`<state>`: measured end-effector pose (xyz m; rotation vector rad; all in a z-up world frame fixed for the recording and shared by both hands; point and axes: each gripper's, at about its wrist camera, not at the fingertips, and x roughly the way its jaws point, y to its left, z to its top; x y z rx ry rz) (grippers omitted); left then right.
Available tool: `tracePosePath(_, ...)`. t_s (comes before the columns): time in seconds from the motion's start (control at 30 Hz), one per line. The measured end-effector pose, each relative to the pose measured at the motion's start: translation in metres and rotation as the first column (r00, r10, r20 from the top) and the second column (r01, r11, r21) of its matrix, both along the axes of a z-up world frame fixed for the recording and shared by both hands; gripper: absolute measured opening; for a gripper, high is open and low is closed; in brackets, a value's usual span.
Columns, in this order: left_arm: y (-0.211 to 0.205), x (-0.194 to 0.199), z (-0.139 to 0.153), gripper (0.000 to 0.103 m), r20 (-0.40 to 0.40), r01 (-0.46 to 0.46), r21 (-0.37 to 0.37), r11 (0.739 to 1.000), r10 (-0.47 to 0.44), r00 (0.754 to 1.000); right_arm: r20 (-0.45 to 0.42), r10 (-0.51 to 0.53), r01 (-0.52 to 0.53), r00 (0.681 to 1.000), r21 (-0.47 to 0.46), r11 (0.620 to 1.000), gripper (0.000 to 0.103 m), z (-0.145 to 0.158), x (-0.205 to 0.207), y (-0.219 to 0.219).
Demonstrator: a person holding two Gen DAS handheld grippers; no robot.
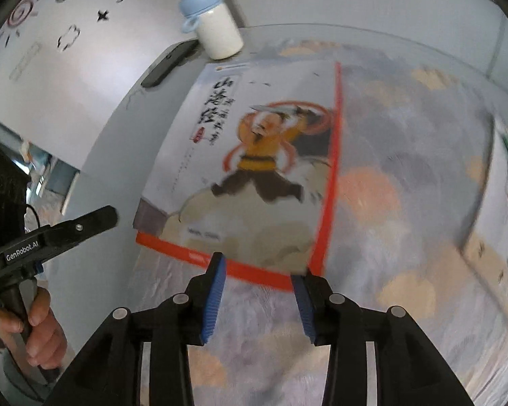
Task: Organize books
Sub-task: 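Open the right gripper and move both grippers over the green books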
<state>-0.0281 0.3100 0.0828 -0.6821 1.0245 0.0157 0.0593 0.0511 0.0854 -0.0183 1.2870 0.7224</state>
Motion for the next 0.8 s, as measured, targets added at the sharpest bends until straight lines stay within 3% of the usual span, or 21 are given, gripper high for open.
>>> tracePosePath(0.17,-0.037,0.001,0.022,0.038,0.009,0.086,0.082,0.993,-0.087,0.996,0.002,-0.086,0.086,0.996,-0.011,0.996,0.039,0.004,-0.022,-0.069)
tracePosePath(0.23,-0.063,0.005,0.030,0.054,0.022,0.139,0.084,0.987,-0.142,0.990,0.025,-0.135,0.136,0.991,-0.035,0.990,0.041,0.007,-0.032,-0.102)
tracePosePath(0.3,-0.093,0.008,0.038,0.060,0.043,0.184,0.069,0.981,-0.187,0.981,0.063,-0.184,0.188,0.981,-0.076,0.979,0.046,0.010,-0.040,-0.134)
tracePosePath(0.47,-0.186,0.020,0.056,0.060,0.075,0.314,0.054,0.948,-0.317,0.945,0.122,-0.292,0.309,0.949,-0.153,0.939,0.047,0.016,-0.056,-0.229)
tracePosePath(0.6,-0.271,0.027,0.062,0.060,0.069,0.378,0.055,0.924,-0.381,0.922,0.105,-0.388,0.400,0.916,-0.145,0.905,0.048,0.013,-0.056,-0.317)
tracePosePath(0.8,-0.401,0.033,0.050,0.060,0.033,0.461,-0.010,0.887,-0.461,0.887,0.099,-0.494,0.503,0.864,-0.136,0.853,0.048,0.005,-0.053,-0.454)
